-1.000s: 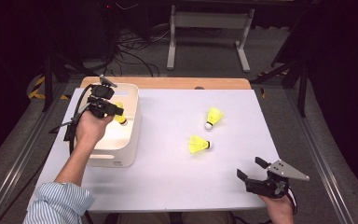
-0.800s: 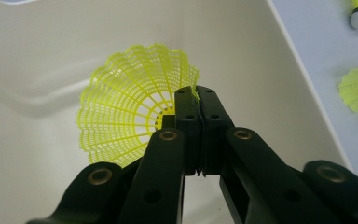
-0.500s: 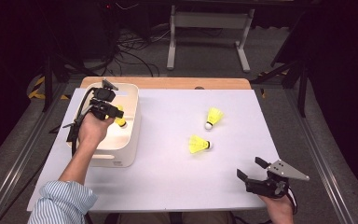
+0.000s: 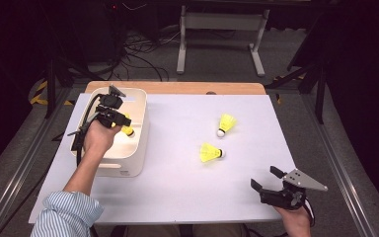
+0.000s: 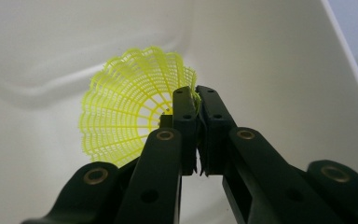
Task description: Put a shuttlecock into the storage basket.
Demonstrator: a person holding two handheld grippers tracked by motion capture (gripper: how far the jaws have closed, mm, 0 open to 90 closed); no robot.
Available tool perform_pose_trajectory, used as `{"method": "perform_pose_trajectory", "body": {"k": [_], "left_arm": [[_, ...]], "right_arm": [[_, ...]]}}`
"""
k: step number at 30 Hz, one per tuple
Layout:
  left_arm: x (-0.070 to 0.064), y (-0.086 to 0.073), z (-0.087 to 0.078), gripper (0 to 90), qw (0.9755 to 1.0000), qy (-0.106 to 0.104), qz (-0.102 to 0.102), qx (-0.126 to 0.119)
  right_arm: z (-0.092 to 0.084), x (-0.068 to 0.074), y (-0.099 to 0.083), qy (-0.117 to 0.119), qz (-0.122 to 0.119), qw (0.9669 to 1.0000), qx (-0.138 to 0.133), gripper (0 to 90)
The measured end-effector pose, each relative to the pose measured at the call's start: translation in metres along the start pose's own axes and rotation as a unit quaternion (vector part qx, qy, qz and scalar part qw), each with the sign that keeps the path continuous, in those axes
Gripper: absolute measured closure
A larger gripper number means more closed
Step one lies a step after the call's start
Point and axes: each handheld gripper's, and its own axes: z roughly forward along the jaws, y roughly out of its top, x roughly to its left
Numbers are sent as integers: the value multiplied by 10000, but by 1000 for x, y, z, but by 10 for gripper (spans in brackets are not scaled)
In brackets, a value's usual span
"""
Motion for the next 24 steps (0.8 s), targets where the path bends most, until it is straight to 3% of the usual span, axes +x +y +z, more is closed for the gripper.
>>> {"method": "perform_pose_trajectory", "body": {"k": [4, 10, 16, 24], "left_arm": [[0, 0, 0, 855, 10000, 6, 0, 7], [-1, -2, -4, 747, 9999, 87, 22, -65], [0, -3, -8, 602, 9999, 55, -81, -119], [0, -4, -14, 503, 9998, 53, -99, -144]], "right_arm": [[0, 0, 0, -5, -9, 10000, 5, 123], [0, 0, 0, 2, -12, 10000, 6, 123], [0, 0, 0, -2, -1, 10000, 4, 122], [1, 0, 0, 10, -33, 10000, 28, 122]]}}
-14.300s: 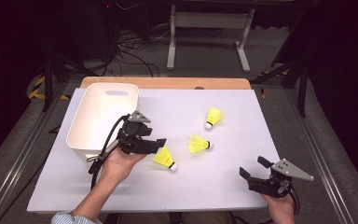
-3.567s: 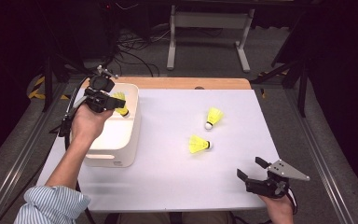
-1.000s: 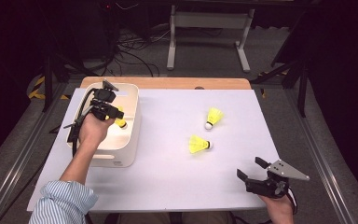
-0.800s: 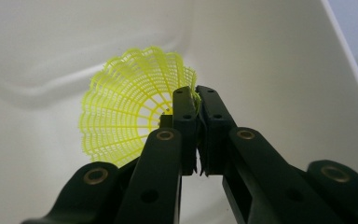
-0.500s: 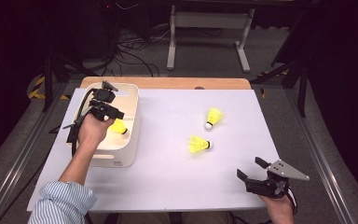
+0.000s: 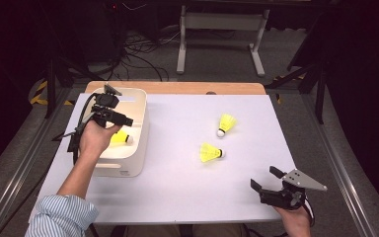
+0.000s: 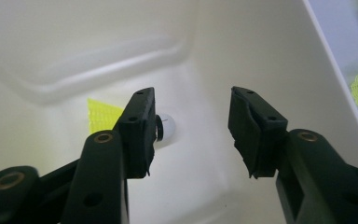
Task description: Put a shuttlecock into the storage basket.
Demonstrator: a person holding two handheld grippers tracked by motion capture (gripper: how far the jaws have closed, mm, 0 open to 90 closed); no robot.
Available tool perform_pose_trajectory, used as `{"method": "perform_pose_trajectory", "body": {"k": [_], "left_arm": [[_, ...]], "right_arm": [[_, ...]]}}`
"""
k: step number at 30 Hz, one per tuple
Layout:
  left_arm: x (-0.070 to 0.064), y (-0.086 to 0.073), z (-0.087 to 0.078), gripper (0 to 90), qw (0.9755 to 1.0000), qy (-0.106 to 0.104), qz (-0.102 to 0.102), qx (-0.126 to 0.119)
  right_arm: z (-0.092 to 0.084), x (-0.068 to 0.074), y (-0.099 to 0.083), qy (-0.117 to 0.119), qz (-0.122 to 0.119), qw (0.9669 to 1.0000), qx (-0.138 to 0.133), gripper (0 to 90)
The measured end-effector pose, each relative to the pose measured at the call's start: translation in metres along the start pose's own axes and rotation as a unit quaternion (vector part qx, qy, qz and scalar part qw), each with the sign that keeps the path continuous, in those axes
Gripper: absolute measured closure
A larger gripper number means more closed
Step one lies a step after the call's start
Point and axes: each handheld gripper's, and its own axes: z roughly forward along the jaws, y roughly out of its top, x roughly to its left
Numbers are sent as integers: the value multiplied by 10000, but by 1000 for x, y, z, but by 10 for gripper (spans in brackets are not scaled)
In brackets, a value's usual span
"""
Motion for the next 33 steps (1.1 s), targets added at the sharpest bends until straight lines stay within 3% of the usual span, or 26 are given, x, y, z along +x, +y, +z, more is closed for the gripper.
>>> {"method": "perform_pose_trajectory", "body": {"k": [5, 9, 18, 33], "left_arm": [[-2, -1, -6, 422, 9999, 24, -50, -138], [-6, -1, -12, 363, 9997, 41, 23, -228], [-14, -2, -20, 343, 9995, -21, 88, -310], [-34, -2, -31, 332, 9979, -91, 409, -497]], "right_arm": [[0, 0, 0, 10, 20, 10000, -7, 122], [0, 0, 0, 10, 11, 10000, -5, 122], [0, 0, 0, 2, 6, 10000, 3, 122], [1, 1, 0, 52, 7, 10000, -21, 118]]}}
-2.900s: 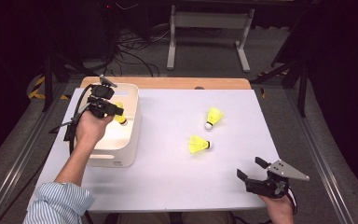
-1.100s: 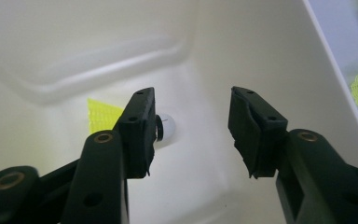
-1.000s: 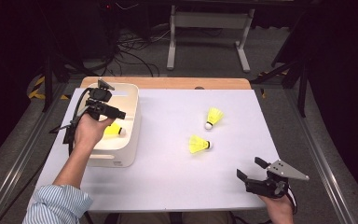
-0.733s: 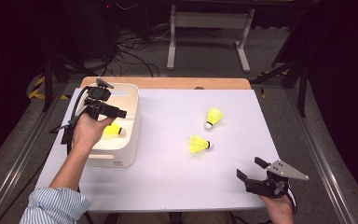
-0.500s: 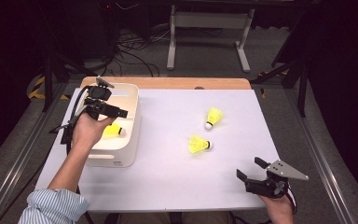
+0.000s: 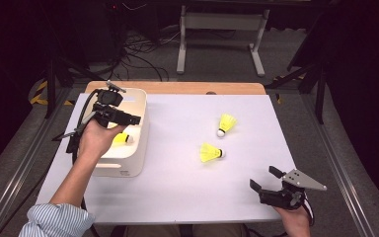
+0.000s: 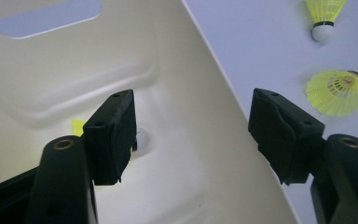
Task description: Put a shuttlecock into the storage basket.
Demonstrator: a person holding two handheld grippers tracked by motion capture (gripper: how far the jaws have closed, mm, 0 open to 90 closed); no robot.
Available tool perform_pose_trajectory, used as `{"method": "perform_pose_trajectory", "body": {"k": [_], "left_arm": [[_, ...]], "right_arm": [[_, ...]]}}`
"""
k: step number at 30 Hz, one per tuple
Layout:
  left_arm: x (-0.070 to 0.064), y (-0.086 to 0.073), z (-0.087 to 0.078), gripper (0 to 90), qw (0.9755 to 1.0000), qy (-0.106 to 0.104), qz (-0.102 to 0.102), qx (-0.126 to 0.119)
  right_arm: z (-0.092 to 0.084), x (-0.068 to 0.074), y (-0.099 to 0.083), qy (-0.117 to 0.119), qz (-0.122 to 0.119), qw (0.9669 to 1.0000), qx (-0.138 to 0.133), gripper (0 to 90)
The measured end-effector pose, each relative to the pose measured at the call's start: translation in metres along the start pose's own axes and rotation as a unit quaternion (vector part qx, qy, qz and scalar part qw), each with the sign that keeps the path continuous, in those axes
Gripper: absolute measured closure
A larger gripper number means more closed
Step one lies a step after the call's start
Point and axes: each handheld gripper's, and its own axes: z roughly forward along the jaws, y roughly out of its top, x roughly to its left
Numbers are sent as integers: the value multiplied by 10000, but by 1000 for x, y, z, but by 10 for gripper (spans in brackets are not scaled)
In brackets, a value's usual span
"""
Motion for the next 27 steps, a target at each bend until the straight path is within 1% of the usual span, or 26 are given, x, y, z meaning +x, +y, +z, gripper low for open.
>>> {"method": "perform_pose_trajectory", "body": {"k": [2, 4, 8, 10, 12, 13, 16, 19, 20, 21, 22, 23, 26, 27], "left_arm": [[-4, 1, 0, 332, 10000, -32, 49, 2], [-6, 1, -1, 332, 9999, -76, 76, -17], [-9, 2, -1, 333, 9998, -144, 129, -15], [-10, 3, -1, 335, 9998, -149, 133, -11], [-13, 3, -1, 336, 9996, -135, 226, -33], [-15, 4, -1, 336, 9996, -157, 217, -25], [-19, 5, -1, 336, 9994, -161, 300, -75], [-22, 5, -2, 336, 9993, -219, 298, -38], [-23, 5, -2, 336, 9992, -204, 330, -57], [-25, 5, -2, 336, 9991, -246, 329, -63], [-27, 5, -3, 336, 9991, -239, 338, -68], [-30, 6, -4, 340, 9990, -249, 377, -32], [-36, 7, -5, 345, 9986, -202, 482, -79], [-37, 7, -5, 345, 9985, -232, 499, -53]], "right_arm": [[0, 0, 0, -7, -9, 10000, 7, 118], [0, 0, 0, 1, 23, 10000, -10, 118], [0, 0, 0, -7, 2, 10000, 14, 118], [0, 0, 0, -3, 0, 10000, 18, 118], [1, 0, 0, -4, 0, 10000, 31, 118], [1, 0, 0, 4, 20, 10000, 26, 118], [1, 0, 0, -1, 12, 10000, 27, 118], [1, 0, 0, -3, -2, 10000, 23, 118], [1, 0, 0, -6, 2, 10000, 18, 118], [0, 0, 0, -10, 8, 10000, 20, 118], [0, -1, 0, -17, 44, 10000, 17, 118], [0, -1, 0, -21, 69, 10000, 20, 119], [-1, -2, 0, -66, 91, 9999, -43, 123], [-1, -2, 0, -59, 95, 9999, -52, 123]]}}
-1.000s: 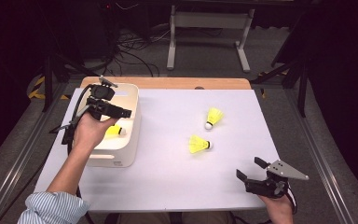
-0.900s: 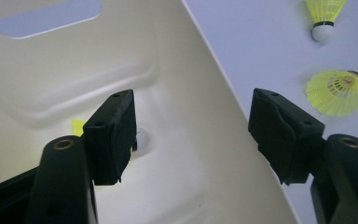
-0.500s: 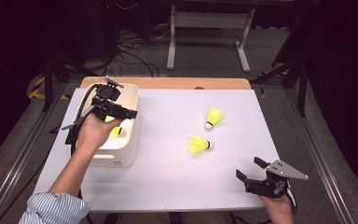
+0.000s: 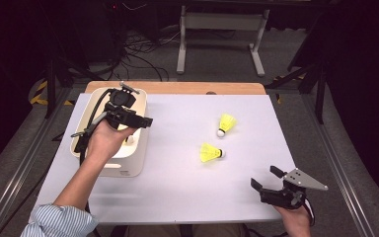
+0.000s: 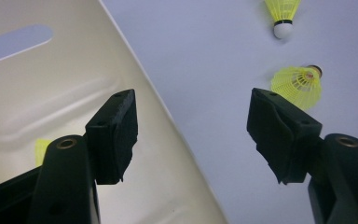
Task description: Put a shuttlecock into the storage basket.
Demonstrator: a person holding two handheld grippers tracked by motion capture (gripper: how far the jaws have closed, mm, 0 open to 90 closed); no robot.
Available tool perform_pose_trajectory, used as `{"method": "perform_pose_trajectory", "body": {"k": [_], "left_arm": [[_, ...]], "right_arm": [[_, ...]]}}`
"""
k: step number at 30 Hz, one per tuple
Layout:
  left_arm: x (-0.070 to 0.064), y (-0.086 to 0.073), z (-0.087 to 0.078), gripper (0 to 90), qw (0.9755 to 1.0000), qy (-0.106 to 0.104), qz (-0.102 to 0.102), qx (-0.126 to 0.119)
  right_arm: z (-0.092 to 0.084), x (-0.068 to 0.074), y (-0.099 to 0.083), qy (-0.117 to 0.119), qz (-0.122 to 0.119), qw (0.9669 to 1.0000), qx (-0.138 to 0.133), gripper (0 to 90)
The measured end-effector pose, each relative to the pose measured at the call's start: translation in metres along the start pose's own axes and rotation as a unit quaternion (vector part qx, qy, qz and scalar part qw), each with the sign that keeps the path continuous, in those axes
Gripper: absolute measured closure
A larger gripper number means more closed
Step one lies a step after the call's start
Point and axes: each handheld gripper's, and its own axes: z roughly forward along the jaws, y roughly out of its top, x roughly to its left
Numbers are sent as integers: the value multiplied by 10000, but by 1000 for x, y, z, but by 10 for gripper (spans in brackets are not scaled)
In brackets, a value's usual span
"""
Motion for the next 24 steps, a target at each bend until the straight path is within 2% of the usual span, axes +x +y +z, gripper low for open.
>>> {"method": "perform_pose_trajectory", "body": {"k": [4, 10, 16, 24], "left_arm": [[-4, 1, 3, 345, 10000, -64, 58, 48], [-9, 1, 4, 344, 9998, -100, 178, 29], [-8, 0, 8, 343, 9997, -163, 172, 51], [-18, -1, 8, 340, 9994, -246, 242, -39]], "right_arm": [[0, 0, -1, -24, -38, 10000, 42, 120], [-1, -3, 0, -123, 84, 9999, 15, 113], [4, 0, 1, -48, -47, 9999, 116, 111], [3, 0, 0, -20, -33, 9999, 119, 110]]}}
